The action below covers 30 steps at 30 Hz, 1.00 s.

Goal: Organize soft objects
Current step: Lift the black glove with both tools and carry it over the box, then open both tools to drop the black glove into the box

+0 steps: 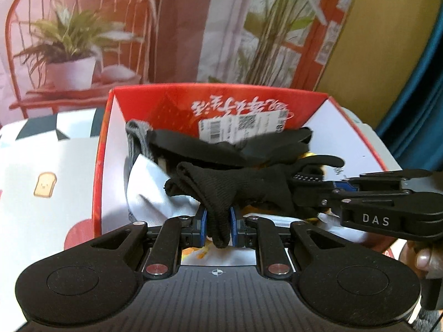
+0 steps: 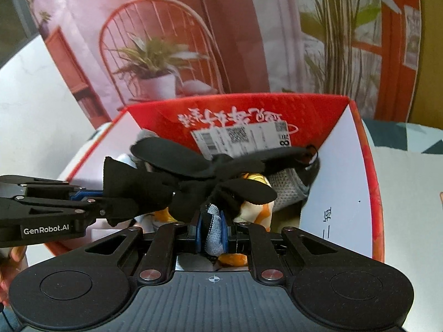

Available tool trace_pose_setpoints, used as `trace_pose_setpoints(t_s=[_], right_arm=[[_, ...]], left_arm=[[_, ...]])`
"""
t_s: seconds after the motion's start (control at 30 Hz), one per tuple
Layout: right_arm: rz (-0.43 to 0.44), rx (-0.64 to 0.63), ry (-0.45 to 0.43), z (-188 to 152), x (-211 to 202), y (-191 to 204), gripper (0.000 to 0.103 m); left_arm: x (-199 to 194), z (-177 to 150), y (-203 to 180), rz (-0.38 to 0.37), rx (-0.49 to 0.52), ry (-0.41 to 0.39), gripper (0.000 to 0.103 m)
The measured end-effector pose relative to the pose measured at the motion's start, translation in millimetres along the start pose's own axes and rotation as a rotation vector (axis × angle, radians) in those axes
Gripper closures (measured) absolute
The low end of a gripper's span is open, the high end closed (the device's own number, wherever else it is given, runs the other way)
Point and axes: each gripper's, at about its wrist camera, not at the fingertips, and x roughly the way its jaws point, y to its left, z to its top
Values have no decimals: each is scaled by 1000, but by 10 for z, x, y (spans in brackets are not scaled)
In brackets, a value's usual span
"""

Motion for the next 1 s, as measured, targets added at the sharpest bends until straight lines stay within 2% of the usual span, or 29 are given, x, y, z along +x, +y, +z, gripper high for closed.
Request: trace_pose_setpoints(t_s=[0.23, 0.37, 0.5, 0.57, 0.7, 0.77, 0.9, 0.97, 1.0], right_arm=[[-46, 3, 38, 40, 115, 12, 91], [-49, 19, 39, 43, 140, -3, 91], [-66, 7, 43, 35, 141, 16, 91], [-78, 5, 45, 31, 135, 23, 91], [-95, 7, 40, 2, 83, 29, 89], [-97, 10, 32, -15, 33, 41, 86], [-102, -17, 16, -38, -98, 96, 76], [-105, -30, -1, -45, -184, 129, 65], [-111, -37, -10, -44, -224, 145, 60]], left_arm=[[8, -17, 4, 6, 6, -9, 82], [-44, -17, -6, 21, 13, -33, 59], [-99, -17, -61, 34, 37, -58, 51], [-144, -16, -89, 41, 48, -72, 43], [-222, -13, -100, 55, 49, -96, 34], [-273, -17, -93, 63, 40, -109, 21], [-408, -32, -109, 101, 37, -145, 14], [-475, -34, -131, 135, 36, -161, 6], [-522, -41, -137, 143, 35, -177, 6]])
